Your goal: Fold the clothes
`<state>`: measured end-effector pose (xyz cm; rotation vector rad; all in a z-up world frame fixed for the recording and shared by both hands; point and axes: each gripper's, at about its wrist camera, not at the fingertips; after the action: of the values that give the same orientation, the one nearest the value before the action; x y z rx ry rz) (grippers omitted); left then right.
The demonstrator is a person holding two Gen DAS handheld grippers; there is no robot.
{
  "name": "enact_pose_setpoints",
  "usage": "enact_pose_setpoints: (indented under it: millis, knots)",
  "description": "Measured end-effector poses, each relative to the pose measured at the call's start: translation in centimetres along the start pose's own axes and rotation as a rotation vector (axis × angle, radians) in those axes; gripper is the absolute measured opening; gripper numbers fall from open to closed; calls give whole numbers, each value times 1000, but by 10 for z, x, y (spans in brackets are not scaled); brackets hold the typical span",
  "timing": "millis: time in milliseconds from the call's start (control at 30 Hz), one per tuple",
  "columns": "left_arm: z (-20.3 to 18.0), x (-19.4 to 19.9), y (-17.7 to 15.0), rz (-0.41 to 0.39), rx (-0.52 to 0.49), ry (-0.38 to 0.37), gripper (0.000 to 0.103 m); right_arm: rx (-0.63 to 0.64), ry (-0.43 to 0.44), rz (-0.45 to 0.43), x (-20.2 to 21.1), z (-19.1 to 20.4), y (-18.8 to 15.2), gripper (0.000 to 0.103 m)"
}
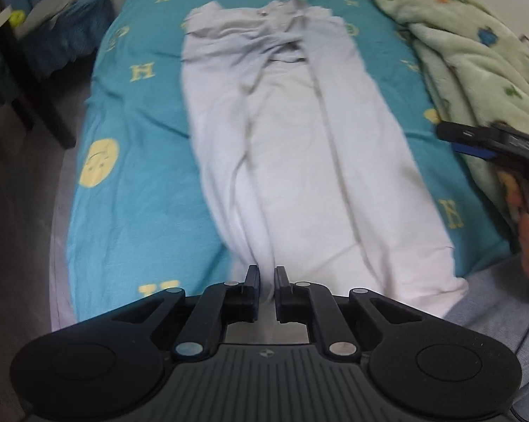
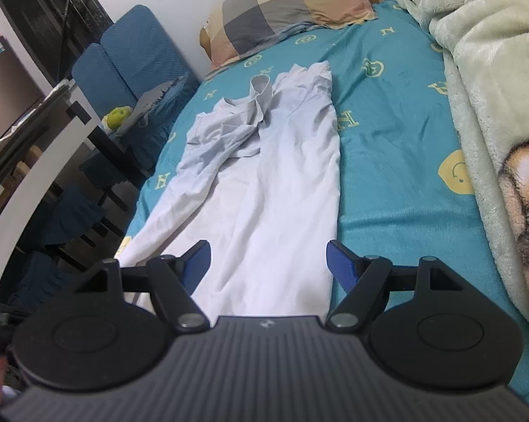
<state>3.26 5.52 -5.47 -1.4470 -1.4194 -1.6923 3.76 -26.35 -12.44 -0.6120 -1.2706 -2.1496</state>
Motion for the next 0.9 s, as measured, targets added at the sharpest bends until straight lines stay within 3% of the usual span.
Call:
enact_pose_setpoints:
  millis: [133,233,300,400,467,667,733,767,800,900]
  knots:
    - [-44,-16,-5,35,-71,-23,11,5,13,2,-1,1,-1,75]
    - [-49,-26,-10,66,-121,-12,16,11,21,7,-1,2,-2,74]
    - [-53,-33,-14,85,-154,-5,39,15,22,9,0,3,-3,74]
    - [-38,-17,-15,44,-159,9,60,17,32,9,1,2,-2,74]
    - [-24,-11,-13,35,-149,10,68,16,38,8,-1,3,-1,74]
    - [8,-22,-15,81,-123,32,73,24,41,16,-3,6,-1,74]
    - [13,-28,-18,114,-107,11,67,23,40,16,-3,6,-1,74]
    - [11,-31,-19,138,-120,-16,39,23,39,17,-3,5,-1,74]
    - [8,-33,-21,162,-131,-41,3,23,36,19,-3,5,-1,74]
    - [-14,-24,-23,134,-176,-64,2,26,26,29,-5,5,-3,74]
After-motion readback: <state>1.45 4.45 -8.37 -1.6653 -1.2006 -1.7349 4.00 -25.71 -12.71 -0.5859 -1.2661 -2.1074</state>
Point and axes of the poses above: each gripper's, at about its wrist camera, not at the fingertips, and x roughly against the way its jaws point, z to its left, y to its top, and after that the axes turned 2 degrees about -y, right-handed
